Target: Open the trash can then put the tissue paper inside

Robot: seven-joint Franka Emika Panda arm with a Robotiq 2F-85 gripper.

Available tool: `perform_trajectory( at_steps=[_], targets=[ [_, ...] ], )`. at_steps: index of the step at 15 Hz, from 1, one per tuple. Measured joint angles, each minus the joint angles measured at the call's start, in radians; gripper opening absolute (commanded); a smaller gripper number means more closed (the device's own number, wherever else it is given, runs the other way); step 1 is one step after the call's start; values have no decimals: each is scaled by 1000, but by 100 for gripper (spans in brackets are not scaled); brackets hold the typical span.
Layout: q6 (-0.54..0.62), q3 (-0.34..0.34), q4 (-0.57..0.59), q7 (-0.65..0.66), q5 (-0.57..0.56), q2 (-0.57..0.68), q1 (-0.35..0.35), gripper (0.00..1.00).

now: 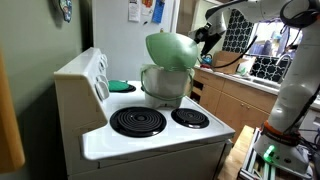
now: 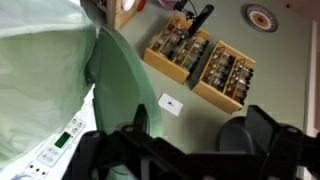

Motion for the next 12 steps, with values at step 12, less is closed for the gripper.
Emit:
perform_trajectory(
  at_steps=[12],
  targets=[
    [-138, 0, 53, -17, 59, 38, -7, 100]
  ],
)
